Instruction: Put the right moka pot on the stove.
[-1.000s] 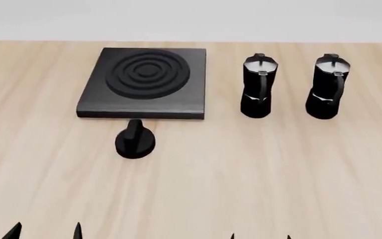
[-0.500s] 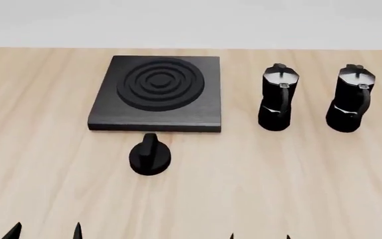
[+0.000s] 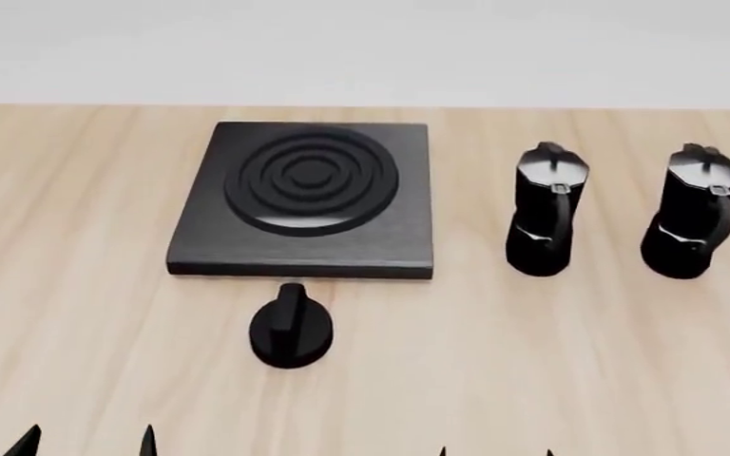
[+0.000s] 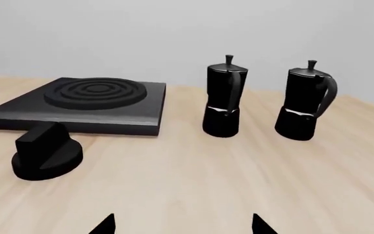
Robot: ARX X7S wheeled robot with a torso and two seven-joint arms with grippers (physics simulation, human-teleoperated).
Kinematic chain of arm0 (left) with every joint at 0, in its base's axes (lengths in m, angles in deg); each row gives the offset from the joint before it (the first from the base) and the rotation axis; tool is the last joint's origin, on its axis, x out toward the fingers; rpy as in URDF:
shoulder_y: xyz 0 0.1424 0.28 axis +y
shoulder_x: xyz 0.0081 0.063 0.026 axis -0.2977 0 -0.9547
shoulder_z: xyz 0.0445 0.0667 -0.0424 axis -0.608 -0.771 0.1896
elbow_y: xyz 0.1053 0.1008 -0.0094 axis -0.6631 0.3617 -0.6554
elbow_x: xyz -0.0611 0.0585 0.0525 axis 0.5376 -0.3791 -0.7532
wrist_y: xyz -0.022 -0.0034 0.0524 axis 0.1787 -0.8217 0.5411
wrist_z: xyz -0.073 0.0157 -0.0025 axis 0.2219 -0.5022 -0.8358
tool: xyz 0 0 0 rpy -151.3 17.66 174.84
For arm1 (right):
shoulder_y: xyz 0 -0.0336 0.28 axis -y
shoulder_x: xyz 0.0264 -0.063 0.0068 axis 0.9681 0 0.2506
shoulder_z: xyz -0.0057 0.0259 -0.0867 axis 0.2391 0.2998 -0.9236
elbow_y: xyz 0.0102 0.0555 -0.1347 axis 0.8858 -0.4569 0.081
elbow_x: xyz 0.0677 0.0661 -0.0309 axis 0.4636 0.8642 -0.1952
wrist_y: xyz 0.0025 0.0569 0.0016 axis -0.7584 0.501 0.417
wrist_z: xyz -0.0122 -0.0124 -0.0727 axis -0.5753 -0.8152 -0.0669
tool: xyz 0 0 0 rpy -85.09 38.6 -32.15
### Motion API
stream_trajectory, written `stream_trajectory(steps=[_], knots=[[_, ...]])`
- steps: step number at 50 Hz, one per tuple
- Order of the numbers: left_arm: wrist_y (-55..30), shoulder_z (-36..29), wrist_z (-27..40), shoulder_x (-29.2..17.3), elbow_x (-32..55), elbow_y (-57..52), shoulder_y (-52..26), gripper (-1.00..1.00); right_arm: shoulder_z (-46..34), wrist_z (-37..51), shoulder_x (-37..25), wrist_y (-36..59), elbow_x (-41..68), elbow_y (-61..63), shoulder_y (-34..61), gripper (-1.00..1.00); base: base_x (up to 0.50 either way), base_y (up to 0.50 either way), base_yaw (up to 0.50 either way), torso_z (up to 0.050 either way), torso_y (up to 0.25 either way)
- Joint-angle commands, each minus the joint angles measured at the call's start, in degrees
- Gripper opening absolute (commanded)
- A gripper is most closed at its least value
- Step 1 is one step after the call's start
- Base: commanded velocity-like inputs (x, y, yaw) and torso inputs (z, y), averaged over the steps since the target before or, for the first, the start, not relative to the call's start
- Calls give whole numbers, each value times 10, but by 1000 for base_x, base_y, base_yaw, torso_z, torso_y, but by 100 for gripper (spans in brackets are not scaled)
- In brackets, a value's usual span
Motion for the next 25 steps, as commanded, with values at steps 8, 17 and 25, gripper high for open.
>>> stream_trajectory(steps=[8, 17, 25], knots=[[1, -5, 5, -4, 4, 1, -2, 100, -6, 5, -4, -3, 4, -4, 2, 100, 146, 0, 0, 0, 0], [2, -7, 8, -6, 6, 0, -1, 100, -9, 7, -6, -3, 6, 0, 0, 100, 145, 0, 0, 0, 2], [6, -9, 9, -8, 7, 3, -1, 100, -11, 8, -8, -3, 6, -2, 1, 100, 146, 0, 0, 0, 0]])
